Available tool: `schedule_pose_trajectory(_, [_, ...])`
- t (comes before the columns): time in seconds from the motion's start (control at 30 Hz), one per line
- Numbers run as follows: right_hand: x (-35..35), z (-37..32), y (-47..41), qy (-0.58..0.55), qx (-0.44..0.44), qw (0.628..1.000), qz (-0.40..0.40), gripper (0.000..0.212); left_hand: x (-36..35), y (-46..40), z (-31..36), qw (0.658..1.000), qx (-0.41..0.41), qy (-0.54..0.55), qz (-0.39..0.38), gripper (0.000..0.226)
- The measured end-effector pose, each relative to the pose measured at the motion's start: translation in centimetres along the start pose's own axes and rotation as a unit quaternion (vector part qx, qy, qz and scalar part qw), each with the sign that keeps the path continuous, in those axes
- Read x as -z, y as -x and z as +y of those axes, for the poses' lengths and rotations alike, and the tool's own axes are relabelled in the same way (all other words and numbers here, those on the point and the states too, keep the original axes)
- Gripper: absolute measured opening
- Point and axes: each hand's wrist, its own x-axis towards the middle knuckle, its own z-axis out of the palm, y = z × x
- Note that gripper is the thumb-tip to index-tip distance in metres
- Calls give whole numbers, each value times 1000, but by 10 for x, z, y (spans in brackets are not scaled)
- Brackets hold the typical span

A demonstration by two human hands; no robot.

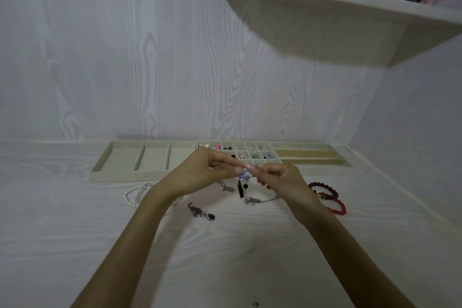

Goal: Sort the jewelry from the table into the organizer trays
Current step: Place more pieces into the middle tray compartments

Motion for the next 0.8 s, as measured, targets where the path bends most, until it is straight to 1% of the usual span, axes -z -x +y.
schedule_pose_trajectory(0.07, [2,4,0,-19,1,1000,17,26,-3,-7,4,1000,4,-21,-11,14])
schedule_pose_trajectory(0.13, [6,8,-3,-54,-9,998,29,31,-8,-18,7,999,4,-41,-26,12])
schedule_pose_trajectory(0.23, [18,15,-19,-126,-45,991,29,42,-16,-41,10,999,13,-50,-18,9])
schedule_pose_trajectory(0.3, [27,16,-35,-169,-69,983,-15,60,-19,-54,11,999,16,-33,-14,9])
schedule_pose_trajectory(0.37, [39,15,-50,-215,-99,967,-92,72,-23,-71,14,1000,10,-18,-5,12])
schedule_pose_trajectory(0.43, [50,13,-63,-229,-131,951,-159,72,-26,-88,17,1000,5,-9,12,14])
schedule_pose_trajectory(0.5, [61,12,-77,-232,-156,941,-191,64,-27,-105,18,1000,5,-11,26,16])
schedule_pose_trajectory(0.6, [77,13,-101,-267,-179,925,-203,52,-27,-134,14,999,5,-26,43,18])
schedule_pose_trajectory(0.63, [81,14,-109,-268,-177,924,-206,50,-27,-142,13,999,5,-28,45,19])
schedule_pose_trajectory(0.73, [89,23,-130,-252,-162,930,-213,51,-31,-164,9,999,2,-35,36,17])
schedule_pose_trajectory(0.8, [93,29,-142,-257,-161,927,-222,53,-36,-177,6,999,3,-42,33,14])
